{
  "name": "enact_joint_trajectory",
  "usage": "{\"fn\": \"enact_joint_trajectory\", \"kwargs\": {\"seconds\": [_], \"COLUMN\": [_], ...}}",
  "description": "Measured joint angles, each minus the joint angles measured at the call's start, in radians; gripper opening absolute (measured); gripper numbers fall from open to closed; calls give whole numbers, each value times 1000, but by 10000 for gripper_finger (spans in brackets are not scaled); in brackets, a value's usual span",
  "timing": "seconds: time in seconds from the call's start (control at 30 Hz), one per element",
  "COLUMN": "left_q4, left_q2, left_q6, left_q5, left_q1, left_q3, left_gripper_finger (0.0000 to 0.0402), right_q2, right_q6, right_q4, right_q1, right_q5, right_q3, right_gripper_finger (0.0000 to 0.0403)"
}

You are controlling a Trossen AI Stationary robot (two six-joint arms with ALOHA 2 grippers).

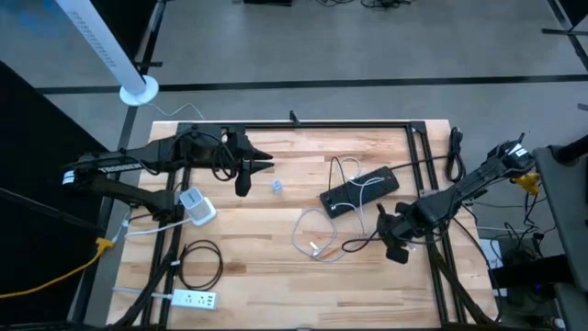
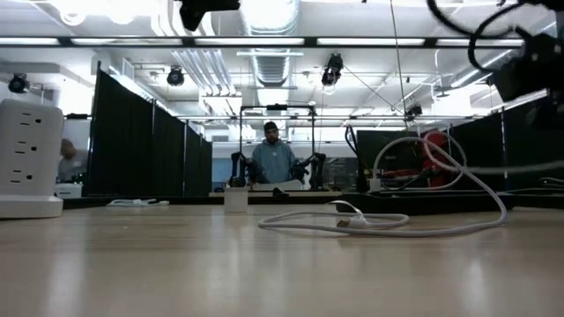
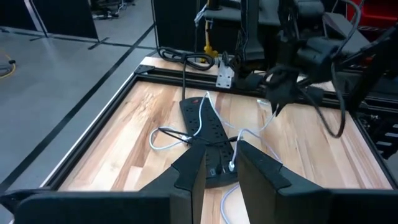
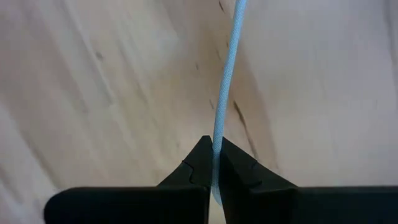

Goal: Insert USB
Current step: Insert the top white charger cable into the white charger adapter

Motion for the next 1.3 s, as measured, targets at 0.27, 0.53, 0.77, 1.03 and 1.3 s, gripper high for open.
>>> {"fn": "enact_joint_trajectory", "kwargs": {"seconds": [0.27, 0.53, 0.77, 1.03, 1.3], "left_q4": [-89, -169, -175, -175, -175], "left_q2": [-44, -114, -128, -121, -120], "left_q6": [9, 31, 53, 59, 74], "left_q5": [0, 0, 18, 19, 19], "left_q1": [0, 0, 0, 0, 0], "left_q3": [0, 0, 0, 0, 0], "left_gripper_finger": [66, 66, 66, 66, 66], "right_q2": [1, -37, -34, 36, 283], "right_q6": [-24, 43, 57, -13, -69], "right_q4": [19, -73, -274, -232, -175], "right_q1": [0, -40, -394, -947, -1145], "right_q5": [-165, -66, 275, 112, 78], "right_q3": [73, 289, 517, 513, 512], "right_gripper_finger": [93, 233, 238, 182, 170]}}
